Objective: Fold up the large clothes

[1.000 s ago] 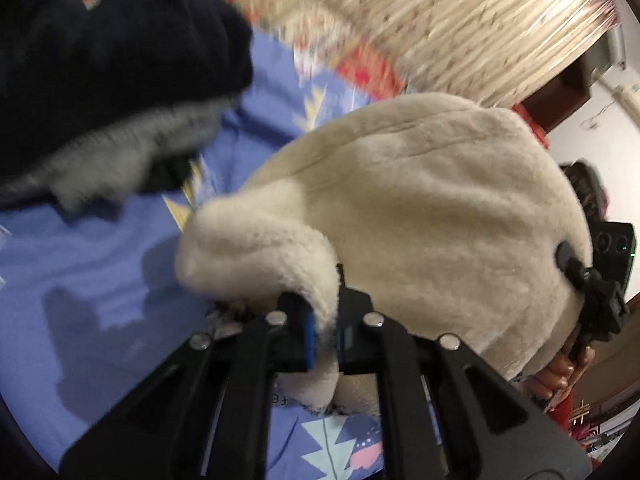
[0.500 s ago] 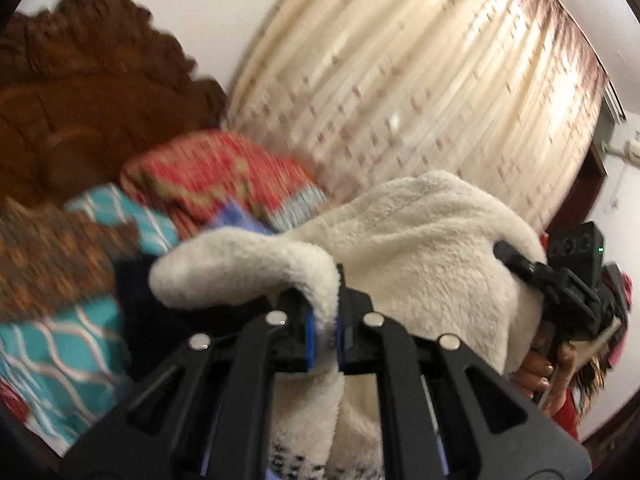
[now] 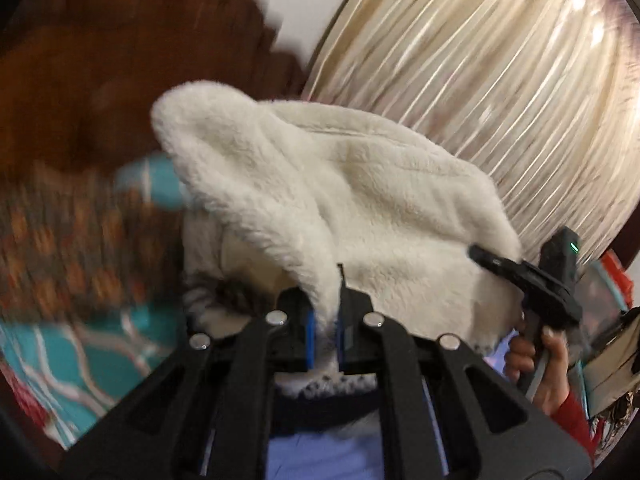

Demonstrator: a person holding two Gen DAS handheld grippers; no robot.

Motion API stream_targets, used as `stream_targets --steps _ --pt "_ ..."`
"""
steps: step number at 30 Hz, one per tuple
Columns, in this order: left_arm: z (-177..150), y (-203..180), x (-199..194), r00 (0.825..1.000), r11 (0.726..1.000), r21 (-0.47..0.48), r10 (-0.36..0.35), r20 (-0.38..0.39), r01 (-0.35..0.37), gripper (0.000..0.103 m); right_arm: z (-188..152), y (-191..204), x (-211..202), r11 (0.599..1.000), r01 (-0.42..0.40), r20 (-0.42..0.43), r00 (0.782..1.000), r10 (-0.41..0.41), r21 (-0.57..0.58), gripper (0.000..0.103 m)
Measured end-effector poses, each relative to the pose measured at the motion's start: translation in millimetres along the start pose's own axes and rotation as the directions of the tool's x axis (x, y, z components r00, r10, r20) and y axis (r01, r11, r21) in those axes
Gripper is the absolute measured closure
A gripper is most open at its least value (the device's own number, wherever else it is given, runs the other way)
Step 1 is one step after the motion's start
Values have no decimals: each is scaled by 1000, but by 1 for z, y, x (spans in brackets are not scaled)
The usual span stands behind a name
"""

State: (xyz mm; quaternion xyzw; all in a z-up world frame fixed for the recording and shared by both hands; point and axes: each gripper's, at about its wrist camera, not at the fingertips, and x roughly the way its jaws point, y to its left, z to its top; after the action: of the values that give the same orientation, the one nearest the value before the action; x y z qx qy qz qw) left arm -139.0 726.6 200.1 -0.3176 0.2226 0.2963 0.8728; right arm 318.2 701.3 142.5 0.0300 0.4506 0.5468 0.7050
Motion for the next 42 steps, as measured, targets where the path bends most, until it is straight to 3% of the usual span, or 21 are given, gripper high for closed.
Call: stream_targets --steps 1,2,3,4,7,9,11,12,13,16,17,19,21,22,25,30,34,38,42 --pt "-15 12 27 997 999 -28 35 -64 -37 97 -8 -23 18 995 91 -31 995 -90 37 44" --pt "-27 22 46 992 996 -54 58 -115 -65 97 -15 -44 28 986 148 -38 989 -146 74 32" --pt "-37 31 64 984 993 -73 78 -160 -90 97 -21 -71 30 979 128 -15 992 -127 155 25" --pt "-45 39 78 977 990 -85 92 -191 -110 97 -22 -82 26 974 87 11 996 -91 211 15" --pt "-56 51 94 974 987 -98 106 -199 -128 93 -21 -105 8 924 -105 90 993 78 368 9" --pt "-50 52 85 979 986 -114 100 -178 -122 92 -24 -114 -12 863 -254 177 965 194 436 9" --pt "-46 54 67 984 982 -140 105 -147 -126 89 -25 -120 -45 807 -349 314 925 215 476 0" --pt "-48 55 60 986 981 -148 108 -127 -127 89 -23 -119 -59 805 -355 343 918 202 476 -2" --pt "-48 55 50 988 980 -151 115 -106 -130 89 -24 -118 -71 814 -345 345 919 191 467 -3" --pt "-56 47 14 988 979 -128 152 -40 -156 89 -37 -93 -105 898 -224 291 950 115 378 -3" --pt "-63 40 -1 983 978 -100 183 -17 -183 89 -51 -76 -116 936 -165 254 963 85 310 -3" --pt "-84 24 -25 963 963 -34 267 31 -266 86 -84 -53 -129 976 -86 214 976 43 198 -3" --pt "-111 7 -42 949 949 34 310 63 -313 76 -138 -21 -132 999 27 151 988 -34 45 -3" --pt "-122 2 -47 945 944 59 321 67 -325 68 -168 -10 -132 997 69 122 990 -65 -25 -3" --pt "-179 -18 -56 936 924 152 348 46 -351 66 -257 6 -122 981 143 37 990 -139 -134 -3" --pt "-268 -49 -53 942 927 226 323 -87 -297 66 -355 20 -129 975 193 -56 978 -200 -112 -3" --pt "-322 -74 -59 942 931 268 297 -155 -249 54 -393 31 -153 972 222 -70 971 -227 -78 -3" --pt "-350 -96 -73 939 911 319 317 -131 -262 44 -409 37 -178 972 232 -40 972 -233 -41 -3" --pt "-365 -107 -94 939 910 311 323 -115 -275 41 -433 44 -199 965 257 -10 966 -258 -45 -3"
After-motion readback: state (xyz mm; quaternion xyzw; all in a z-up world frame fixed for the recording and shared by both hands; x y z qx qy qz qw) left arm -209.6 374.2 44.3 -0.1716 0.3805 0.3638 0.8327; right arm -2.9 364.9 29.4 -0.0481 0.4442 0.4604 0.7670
